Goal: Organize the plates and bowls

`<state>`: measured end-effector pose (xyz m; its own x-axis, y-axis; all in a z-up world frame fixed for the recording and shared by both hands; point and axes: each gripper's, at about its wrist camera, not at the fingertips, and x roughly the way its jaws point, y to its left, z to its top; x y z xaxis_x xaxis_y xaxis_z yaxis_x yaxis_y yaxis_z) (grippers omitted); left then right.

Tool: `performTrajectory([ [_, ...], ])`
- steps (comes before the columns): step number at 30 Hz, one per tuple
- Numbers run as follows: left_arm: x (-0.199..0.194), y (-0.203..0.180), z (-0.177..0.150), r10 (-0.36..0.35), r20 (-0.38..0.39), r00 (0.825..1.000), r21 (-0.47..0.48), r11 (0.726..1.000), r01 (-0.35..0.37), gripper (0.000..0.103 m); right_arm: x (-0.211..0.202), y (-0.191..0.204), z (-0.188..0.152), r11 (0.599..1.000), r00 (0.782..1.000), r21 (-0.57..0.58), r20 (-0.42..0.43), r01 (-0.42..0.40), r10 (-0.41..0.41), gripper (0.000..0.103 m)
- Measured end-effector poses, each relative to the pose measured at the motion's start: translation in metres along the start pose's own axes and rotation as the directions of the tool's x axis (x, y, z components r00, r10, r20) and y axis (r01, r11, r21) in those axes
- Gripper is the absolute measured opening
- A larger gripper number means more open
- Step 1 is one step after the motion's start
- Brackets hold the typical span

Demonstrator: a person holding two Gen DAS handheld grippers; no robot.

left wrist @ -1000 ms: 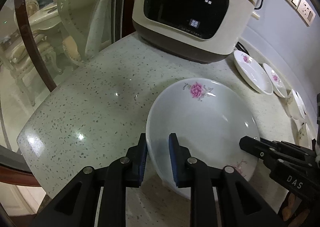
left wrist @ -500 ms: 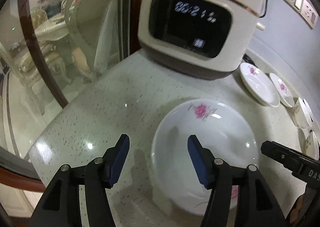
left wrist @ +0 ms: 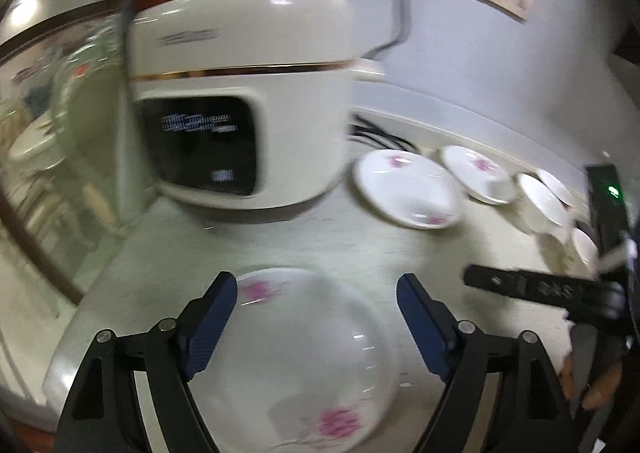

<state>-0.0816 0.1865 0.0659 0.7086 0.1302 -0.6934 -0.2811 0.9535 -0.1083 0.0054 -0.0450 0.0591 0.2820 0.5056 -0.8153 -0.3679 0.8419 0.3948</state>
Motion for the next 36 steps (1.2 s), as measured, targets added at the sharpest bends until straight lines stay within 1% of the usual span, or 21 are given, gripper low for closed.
performTrajectory([
  [2, 0.002, -0.009, 0.005, -0.049, 0.002, 0.999, 0.013, 0.999, 0.048, 0.083, 0.0, -0.009, 0.006, 1.0, 1.0, 0.022, 0.003, 0.007, -0.007, 0.058],
  [4, 0.002, -0.015, 0.008, -0.064, 0.011, 0.998, 0.011, 0.998, 0.064, 0.083, -0.001, -0.016, 0.013, 0.999, 1.0, 0.044, 0.01, 0.014, -0.014, 0.058],
  [8, 0.0, -0.02, 0.022, -0.039, 0.04, 0.998, -0.008, 0.999, 0.039, 0.083, 0.003, -0.028, 0.033, 0.996, 1.0, 0.082, 0.022, 0.02, -0.021, 0.058],
  [10, 0.001, -0.022, 0.025, -0.033, 0.039, 0.999, -0.016, 0.999, 0.033, 0.083, 0.009, -0.029, 0.045, 0.995, 1.0, 0.102, 0.023, 0.017, -0.019, 0.058],
  [12, 0.006, -0.022, 0.027, -0.045, 0.033, 0.998, -0.014, 0.999, 0.046, 0.083, 0.018, -0.03, 0.056, 0.994, 1.0, 0.111, 0.024, 0.012, -0.015, 0.058],
  [13, 0.008, -0.023, 0.028, -0.047, 0.031, 0.998, -0.007, 0.999, 0.047, 0.083, 0.025, -0.029, 0.065, 0.994, 1.0, 0.11, 0.025, 0.014, -0.017, 0.058],
  [14, 0.012, -0.025, 0.028, -0.044, 0.028, 0.999, 0.009, 0.999, 0.043, 0.083, 0.025, -0.03, 0.067, 0.994, 1.0, 0.109, 0.025, 0.016, -0.019, 0.058],
  [17, 0.023, -0.031, 0.024, -0.043, -0.003, 0.999, 0.028, 0.999, 0.043, 0.083, 0.034, -0.032, 0.078, 0.994, 0.999, 0.108, 0.021, 0.033, -0.035, 0.058],
  [21, 0.04, -0.027, 0.02, -0.072, -0.07, 0.995, -0.005, 0.997, 0.072, 0.083, 0.05, -0.036, 0.094, 0.99, 0.999, 0.14, 0.026, 0.026, -0.03, 0.058],
  [23, 0.045, -0.025, 0.017, -0.082, -0.091, 0.992, -0.02, 0.997, 0.08, 0.083, 0.056, -0.034, 0.099, 0.991, 0.999, 0.135, 0.03, 0.02, -0.024, 0.058],
  [25, 0.048, -0.024, 0.016, -0.087, -0.103, 0.991, -0.027, 0.996, 0.084, 0.083, 0.06, -0.031, 0.102, 0.992, 0.999, 0.122, 0.031, 0.023, -0.027, 0.053],
  [27, 0.051, -0.024, 0.015, -0.085, -0.112, 0.99, -0.029, 0.996, 0.082, 0.083, 0.063, -0.03, 0.102, 0.993, 1.0, 0.117, 0.024, 0.017, -0.02, 0.033],
  [29, 0.054, -0.024, 0.016, -0.085, -0.121, 0.989, -0.029, 0.996, 0.082, 0.083, 0.064, -0.028, 0.101, 0.995, 0.999, 0.095, 0.029, 0.03, -0.033, 0.027],
  [30, 0.056, -0.025, 0.016, -0.087, -0.129, 0.988, -0.028, 0.996, 0.084, 0.083, 0.065, -0.027, 0.101, 0.996, 0.998, 0.082, 0.03, 0.043, -0.046, 0.022],
  [31, 0.057, -0.025, 0.016, -0.088, -0.135, 0.987, -0.027, 0.996, 0.085, 0.083, 0.066, -0.026, 0.1, 0.996, 0.998, 0.068, 0.03, 0.06, -0.062, 0.018],
  [32, 0.059, -0.027, 0.017, -0.087, -0.14, 0.986, -0.024, 0.996, 0.084, 0.083, 0.066, -0.027, 0.099, 0.996, 0.997, 0.057, 0.034, 0.064, -0.066, 0.016],
  [36, 0.061, -0.028, 0.021, -0.087, -0.154, 0.984, -0.018, 0.996, 0.085, 0.083, 0.06, -0.031, 0.091, 0.996, 0.997, 0.05, 0.039, 0.069, -0.071, 0.015],
])
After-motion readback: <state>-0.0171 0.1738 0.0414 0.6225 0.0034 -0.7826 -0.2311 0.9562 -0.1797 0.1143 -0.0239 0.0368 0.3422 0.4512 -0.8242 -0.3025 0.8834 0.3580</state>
